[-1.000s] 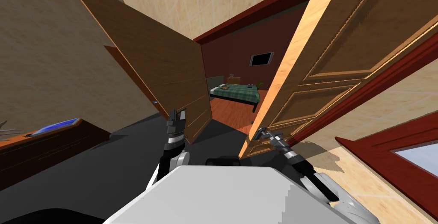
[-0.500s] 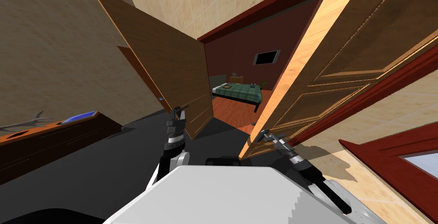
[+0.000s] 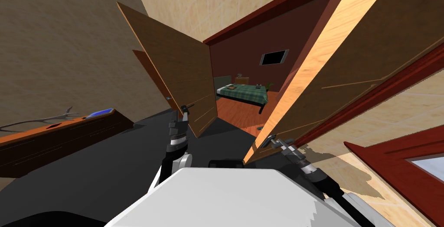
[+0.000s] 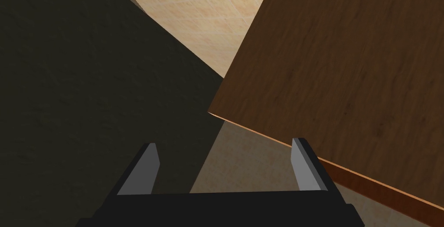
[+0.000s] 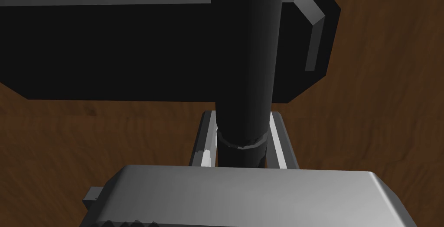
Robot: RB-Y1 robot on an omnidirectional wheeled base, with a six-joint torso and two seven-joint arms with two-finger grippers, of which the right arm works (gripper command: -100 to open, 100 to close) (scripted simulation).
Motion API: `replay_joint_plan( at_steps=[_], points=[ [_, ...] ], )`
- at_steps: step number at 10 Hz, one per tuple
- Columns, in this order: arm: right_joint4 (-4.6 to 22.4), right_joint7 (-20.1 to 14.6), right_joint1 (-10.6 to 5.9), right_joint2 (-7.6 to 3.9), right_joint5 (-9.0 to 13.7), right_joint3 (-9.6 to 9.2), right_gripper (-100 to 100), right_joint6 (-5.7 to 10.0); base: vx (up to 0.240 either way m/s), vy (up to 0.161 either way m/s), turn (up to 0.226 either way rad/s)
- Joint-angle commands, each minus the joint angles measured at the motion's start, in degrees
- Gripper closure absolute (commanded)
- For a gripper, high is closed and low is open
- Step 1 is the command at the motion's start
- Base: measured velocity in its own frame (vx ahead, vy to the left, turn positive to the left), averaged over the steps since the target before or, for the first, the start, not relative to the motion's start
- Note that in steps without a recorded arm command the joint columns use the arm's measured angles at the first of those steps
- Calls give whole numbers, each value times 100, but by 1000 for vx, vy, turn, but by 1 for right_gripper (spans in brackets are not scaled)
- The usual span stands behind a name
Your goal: Pull the door open
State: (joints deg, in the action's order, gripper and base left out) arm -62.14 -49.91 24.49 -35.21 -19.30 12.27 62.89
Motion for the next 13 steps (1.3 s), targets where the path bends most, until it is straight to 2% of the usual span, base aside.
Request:
replay_joint_plan(
  at_steps=[1,3,4,5,8,13],
  points=[
    [113,-1,48,-48,18,46,100,190,-90,-55,67],
    [194,-9,125,-95,28,79,100,392,-89,-56,67],
    [139,-12,135,-66,12,40,100,317,-42,-25,19],
    [288,5,144,-108,-28,26,100,562,25,12,-16],
    [452,25,139,-157,-67,19,100,809,38,12,-24],
    [811,70,129,-265,-152,3,100,1353,15,5,-12]
  ],
)
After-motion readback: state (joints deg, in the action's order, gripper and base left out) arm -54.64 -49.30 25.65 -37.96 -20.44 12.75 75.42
